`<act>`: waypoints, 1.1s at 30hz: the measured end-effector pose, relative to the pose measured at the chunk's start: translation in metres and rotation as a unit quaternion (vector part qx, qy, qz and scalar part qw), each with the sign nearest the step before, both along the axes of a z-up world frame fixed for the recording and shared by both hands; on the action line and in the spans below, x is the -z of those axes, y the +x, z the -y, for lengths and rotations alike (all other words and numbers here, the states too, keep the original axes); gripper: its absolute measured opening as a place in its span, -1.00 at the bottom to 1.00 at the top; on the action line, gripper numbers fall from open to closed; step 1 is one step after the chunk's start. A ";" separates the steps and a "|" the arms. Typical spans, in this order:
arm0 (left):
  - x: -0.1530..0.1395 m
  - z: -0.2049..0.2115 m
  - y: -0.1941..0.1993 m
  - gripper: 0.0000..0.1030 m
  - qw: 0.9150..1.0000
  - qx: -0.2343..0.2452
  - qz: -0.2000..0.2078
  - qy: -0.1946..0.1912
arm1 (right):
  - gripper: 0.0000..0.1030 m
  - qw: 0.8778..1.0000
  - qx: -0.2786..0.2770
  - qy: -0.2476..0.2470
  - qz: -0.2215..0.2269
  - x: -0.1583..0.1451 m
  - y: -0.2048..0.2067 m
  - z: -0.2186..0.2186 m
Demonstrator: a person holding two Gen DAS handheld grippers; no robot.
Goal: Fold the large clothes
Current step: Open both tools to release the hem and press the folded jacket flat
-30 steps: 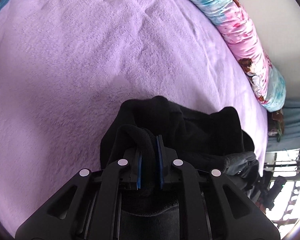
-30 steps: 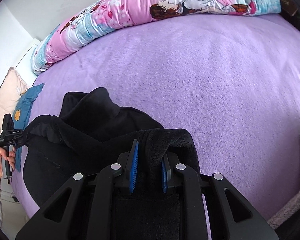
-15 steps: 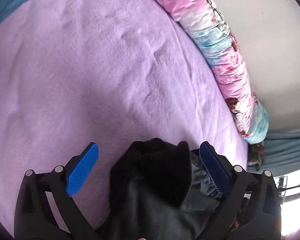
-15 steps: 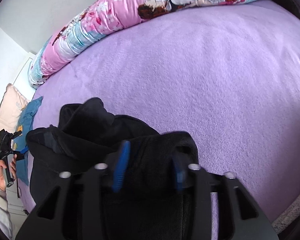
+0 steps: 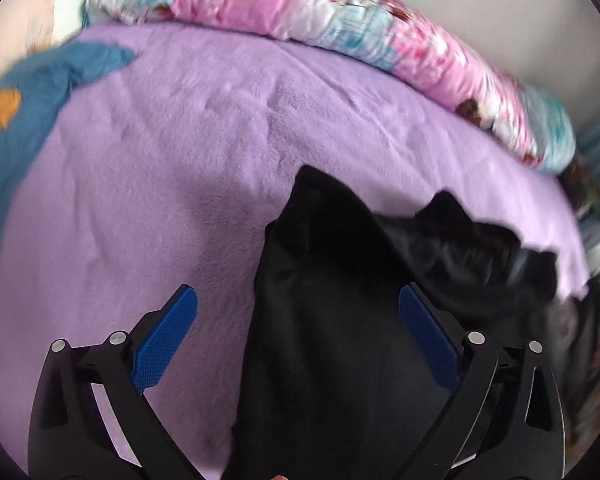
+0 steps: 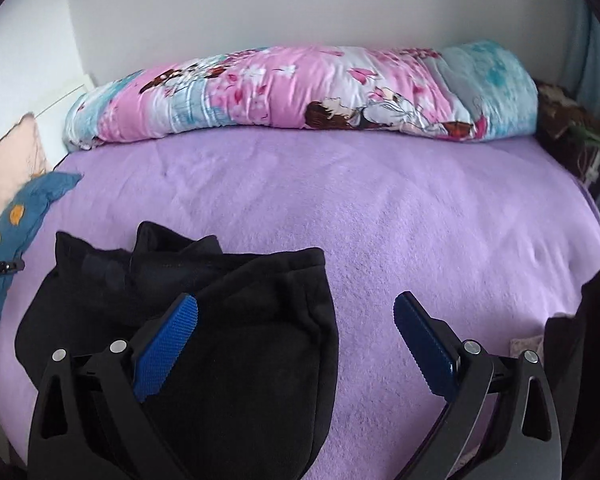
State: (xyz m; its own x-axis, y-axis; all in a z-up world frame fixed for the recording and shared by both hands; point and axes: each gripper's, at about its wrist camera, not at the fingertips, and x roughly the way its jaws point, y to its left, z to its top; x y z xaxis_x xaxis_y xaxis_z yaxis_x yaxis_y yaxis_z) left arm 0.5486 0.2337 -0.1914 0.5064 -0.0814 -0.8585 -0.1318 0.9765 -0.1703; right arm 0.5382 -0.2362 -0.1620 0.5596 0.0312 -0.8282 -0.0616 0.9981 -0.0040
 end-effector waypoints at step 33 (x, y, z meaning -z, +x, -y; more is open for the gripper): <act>0.087 0.132 -0.082 0.90 0.978 0.086 0.076 0.175 | -0.85 0.879 -0.410 -0.238 -0.056 0.094 0.045 -0.276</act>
State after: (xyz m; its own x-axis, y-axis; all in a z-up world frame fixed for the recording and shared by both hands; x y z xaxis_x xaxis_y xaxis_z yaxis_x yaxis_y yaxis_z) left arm 0.4663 0.1016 -0.2782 0.6347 0.1088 -0.7650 0.0408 0.9839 0.1738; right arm 0.5836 0.0395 -0.2556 0.4251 0.0209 -0.9049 -0.7855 0.5052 -0.3574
